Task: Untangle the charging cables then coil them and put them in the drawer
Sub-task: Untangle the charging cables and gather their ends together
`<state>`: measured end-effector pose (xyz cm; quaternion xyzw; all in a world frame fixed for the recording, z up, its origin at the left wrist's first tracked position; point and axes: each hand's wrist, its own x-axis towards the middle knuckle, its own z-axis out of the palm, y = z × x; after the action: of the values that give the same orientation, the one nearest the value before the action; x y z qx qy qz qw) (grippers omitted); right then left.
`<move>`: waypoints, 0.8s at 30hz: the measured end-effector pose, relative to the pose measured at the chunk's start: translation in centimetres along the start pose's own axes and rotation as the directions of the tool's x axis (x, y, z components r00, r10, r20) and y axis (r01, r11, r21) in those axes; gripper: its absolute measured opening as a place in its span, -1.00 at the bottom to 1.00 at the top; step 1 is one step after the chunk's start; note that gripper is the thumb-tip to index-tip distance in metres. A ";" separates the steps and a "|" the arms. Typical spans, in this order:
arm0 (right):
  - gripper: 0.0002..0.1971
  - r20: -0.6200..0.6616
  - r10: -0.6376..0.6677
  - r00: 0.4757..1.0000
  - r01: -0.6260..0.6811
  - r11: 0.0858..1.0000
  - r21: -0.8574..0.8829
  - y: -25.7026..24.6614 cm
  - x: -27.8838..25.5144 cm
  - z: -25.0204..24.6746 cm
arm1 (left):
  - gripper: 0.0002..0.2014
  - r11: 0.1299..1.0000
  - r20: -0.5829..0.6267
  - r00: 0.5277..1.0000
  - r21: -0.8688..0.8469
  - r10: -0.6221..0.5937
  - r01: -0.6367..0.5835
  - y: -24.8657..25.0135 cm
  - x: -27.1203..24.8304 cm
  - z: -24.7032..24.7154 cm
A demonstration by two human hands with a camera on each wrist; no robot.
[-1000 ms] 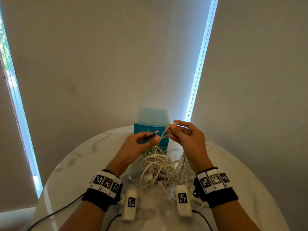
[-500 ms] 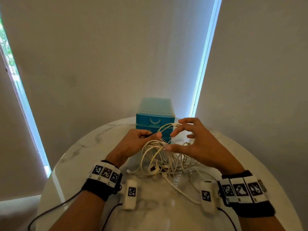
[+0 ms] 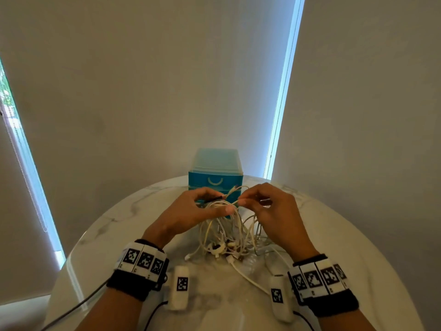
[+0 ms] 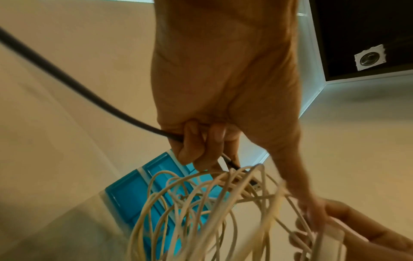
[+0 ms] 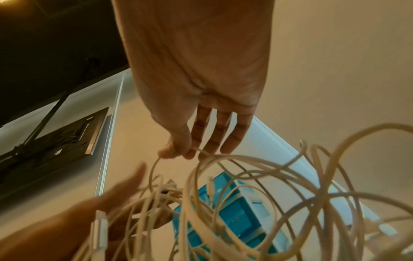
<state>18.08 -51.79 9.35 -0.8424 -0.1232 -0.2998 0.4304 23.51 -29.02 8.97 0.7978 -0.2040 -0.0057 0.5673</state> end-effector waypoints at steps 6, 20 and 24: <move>-0.94 -0.212 0.302 0.929 -0.167 0.856 0.489 -0.9 0.3 -1.5 | -0.79 0.997 -0.168 0.984 -0.023 0.066 -0.070 -1.4 0.7 -0.5; -0.75 0.278 0.311 0.909 -0.348 0.197 0.917 -0.7 1.4 0.9 | -0.73 0.973 -0.223 0.951 -0.026 0.216 -0.227 -2.1 1.4 -0.4; -0.71 0.234 0.292 0.927 -0.302 0.212 0.930 -0.4 1.3 0.8 | -0.76 0.974 -0.022 0.974 -0.027 0.224 -0.224 -1.6 1.1 0.5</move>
<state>19.24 -50.95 10.01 -0.4230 -0.1162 -0.0742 0.8956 24.87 -29.43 7.61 0.7613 -0.2872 0.0628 0.5780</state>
